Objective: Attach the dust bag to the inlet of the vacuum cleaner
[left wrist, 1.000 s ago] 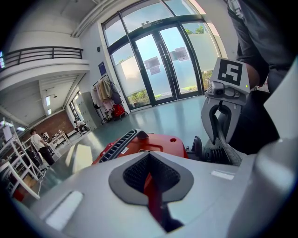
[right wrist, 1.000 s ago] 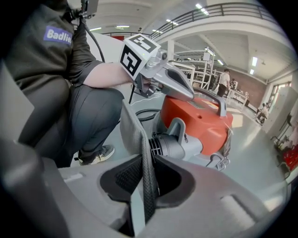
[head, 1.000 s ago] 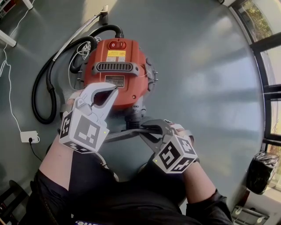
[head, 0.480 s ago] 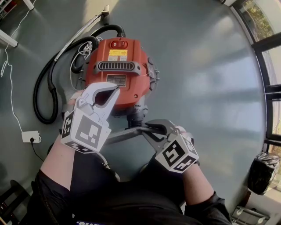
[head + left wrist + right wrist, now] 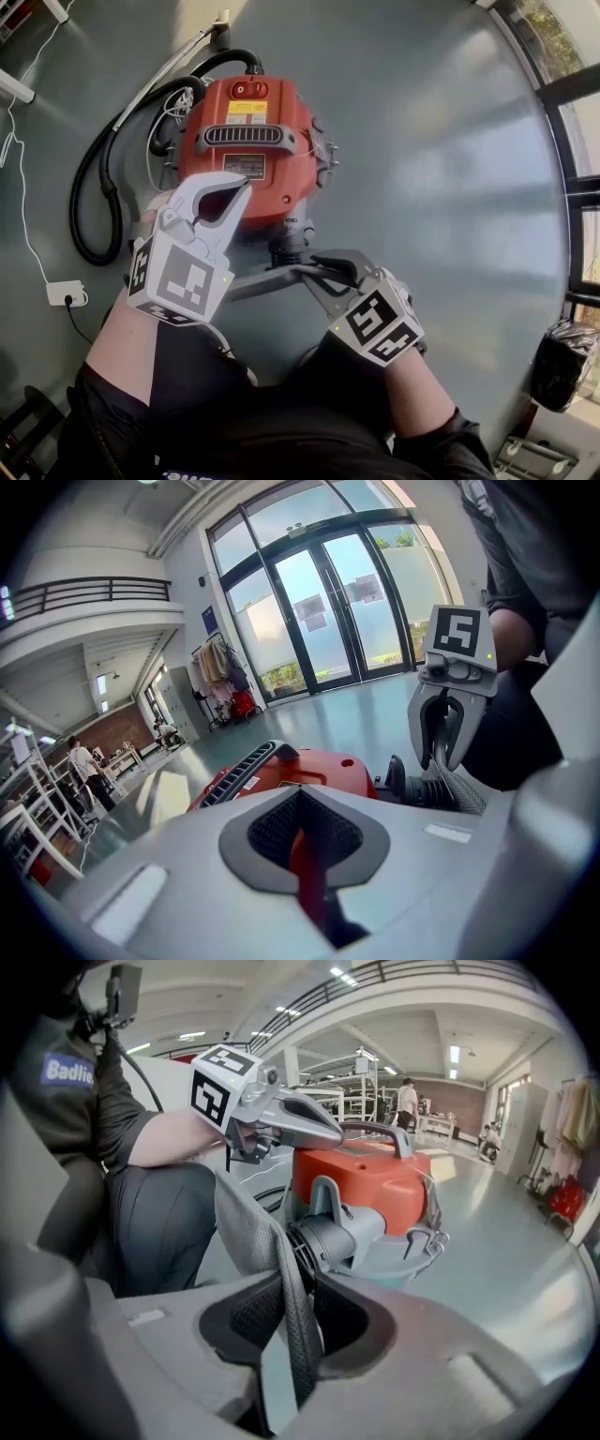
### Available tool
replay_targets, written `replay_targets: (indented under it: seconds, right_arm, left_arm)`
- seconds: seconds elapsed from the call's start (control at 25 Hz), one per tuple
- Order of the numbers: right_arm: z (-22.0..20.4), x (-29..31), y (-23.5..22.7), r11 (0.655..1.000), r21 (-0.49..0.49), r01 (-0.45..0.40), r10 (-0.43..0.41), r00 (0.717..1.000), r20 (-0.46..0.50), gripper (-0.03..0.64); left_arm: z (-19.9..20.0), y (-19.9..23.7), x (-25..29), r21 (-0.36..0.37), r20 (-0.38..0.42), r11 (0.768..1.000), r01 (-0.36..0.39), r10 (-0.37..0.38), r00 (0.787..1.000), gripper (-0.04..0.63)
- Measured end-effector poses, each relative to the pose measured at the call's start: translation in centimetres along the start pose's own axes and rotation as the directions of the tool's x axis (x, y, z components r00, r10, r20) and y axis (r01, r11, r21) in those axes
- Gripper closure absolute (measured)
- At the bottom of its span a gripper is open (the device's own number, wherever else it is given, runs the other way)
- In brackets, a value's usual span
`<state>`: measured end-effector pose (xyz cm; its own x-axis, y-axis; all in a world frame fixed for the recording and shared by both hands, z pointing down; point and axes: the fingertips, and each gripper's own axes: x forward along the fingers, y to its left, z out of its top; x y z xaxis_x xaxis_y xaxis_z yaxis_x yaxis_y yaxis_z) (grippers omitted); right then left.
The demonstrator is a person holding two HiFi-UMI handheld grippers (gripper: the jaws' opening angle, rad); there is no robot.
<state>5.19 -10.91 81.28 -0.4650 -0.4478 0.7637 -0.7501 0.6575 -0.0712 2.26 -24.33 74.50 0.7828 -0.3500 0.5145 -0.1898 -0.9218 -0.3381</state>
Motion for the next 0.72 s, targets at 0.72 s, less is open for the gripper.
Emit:
replay_targets:
  seconds: [0.72]
  right_arm:
    - [-0.1, -1.1, 0.0, 0.998, -0.04, 0.05, -0.05, 0.999, 0.005, 0.498]
  left_arm:
    - [-0.1, 0.0, 0.0, -0.026, -0.02, 1.0, 0.016, -0.016, 1.0, 0.581]
